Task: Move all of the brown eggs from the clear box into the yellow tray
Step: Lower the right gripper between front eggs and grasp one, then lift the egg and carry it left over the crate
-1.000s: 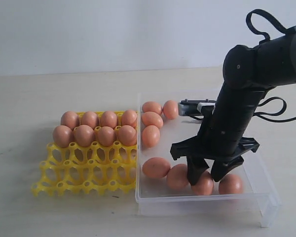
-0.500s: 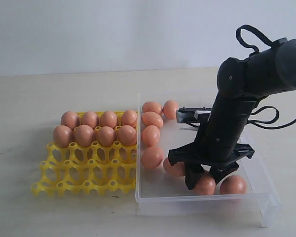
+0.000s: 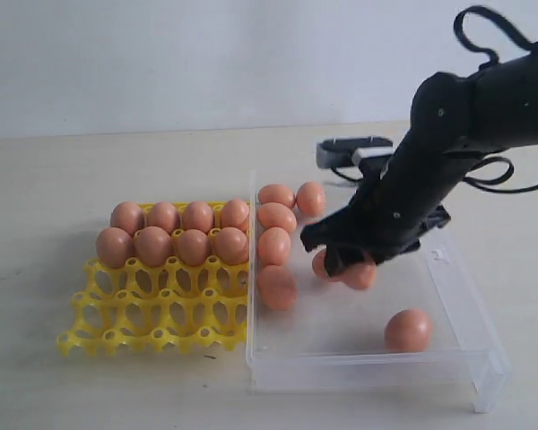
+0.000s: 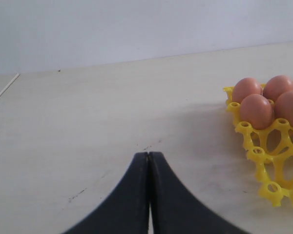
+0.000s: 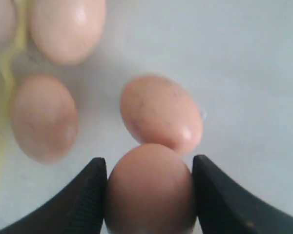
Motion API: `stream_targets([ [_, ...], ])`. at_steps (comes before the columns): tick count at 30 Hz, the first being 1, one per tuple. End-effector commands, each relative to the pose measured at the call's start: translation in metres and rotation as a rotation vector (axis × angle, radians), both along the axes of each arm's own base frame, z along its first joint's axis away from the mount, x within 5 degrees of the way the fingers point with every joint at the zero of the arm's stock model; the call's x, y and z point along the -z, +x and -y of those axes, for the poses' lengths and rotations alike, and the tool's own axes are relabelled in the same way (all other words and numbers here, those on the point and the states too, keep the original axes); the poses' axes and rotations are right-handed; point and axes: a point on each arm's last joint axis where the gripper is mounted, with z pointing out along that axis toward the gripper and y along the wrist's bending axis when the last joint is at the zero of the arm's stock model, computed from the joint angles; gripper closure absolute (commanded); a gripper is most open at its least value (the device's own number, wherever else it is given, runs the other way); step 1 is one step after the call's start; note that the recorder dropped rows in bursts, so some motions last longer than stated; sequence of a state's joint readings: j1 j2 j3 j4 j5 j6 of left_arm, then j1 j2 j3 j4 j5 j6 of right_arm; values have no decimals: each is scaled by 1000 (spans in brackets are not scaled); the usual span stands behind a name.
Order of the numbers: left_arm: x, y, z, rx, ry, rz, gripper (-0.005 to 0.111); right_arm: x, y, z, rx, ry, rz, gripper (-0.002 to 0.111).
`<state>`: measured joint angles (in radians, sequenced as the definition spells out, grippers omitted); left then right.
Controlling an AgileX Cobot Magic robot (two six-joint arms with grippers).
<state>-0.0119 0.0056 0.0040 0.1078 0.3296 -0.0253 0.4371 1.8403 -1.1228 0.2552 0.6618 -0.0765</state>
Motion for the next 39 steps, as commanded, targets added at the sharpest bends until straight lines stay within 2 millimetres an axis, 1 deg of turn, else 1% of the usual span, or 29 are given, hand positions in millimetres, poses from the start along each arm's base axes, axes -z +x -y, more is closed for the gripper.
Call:
stream_targets([
  [1,-3,0,0,-1,-7,20,107,-55,0,-16,-21,116,329,108],
  [2,-3,0,0,-1,-7,20,107,-63,-2,-25,-34,148,391,108],
  [4,-3,0,0,-1,-7,20,107,-71,-9,-48,-74,204,485,108],
  [5,-3,0,0,-1,-7,20,107,-71,-12,-58,-92,225,520,108],
  [6,-3,0,0,-1,-7,20,107,-71,-16,-74,-115,259,571,108],
  [8,-3,0,0,-1,-7,20,107,-66,-23,-103,-156,322,666,108],
  [11,-3,0,0,-1,-7,20,107,-57,-30,-130,-180,392,770,108],
  [13,-3,0,0,-1,-7,20,107,-46,-33,-143,-190,419,816,108],
  [16,-3,0,0,-1,-7,20,107,-24,-35,-156,-186,439,823,108],
  [19,-3,0,0,-1,-7,20,107,-6,-37,-164,-185,442,806,108],
  [23,-3,0,0,-1,-7,20,107,9,-38,-178,-212,420,745,108],
  [25,-3,0,0,-1,-7,20,107,10,-37,-186,-237,419,742,108],
  [30,-3,0,0,-1,-7,20,107,9,-30,-195,-237,438,752,108],
  [34,-3,0,0,-1,-7,20,107,16,-34,-202,-244,441,734,108],
  [39,-3,0,0,-1,-7,20,107,18,-40,-213,-268,455,735,108],
])
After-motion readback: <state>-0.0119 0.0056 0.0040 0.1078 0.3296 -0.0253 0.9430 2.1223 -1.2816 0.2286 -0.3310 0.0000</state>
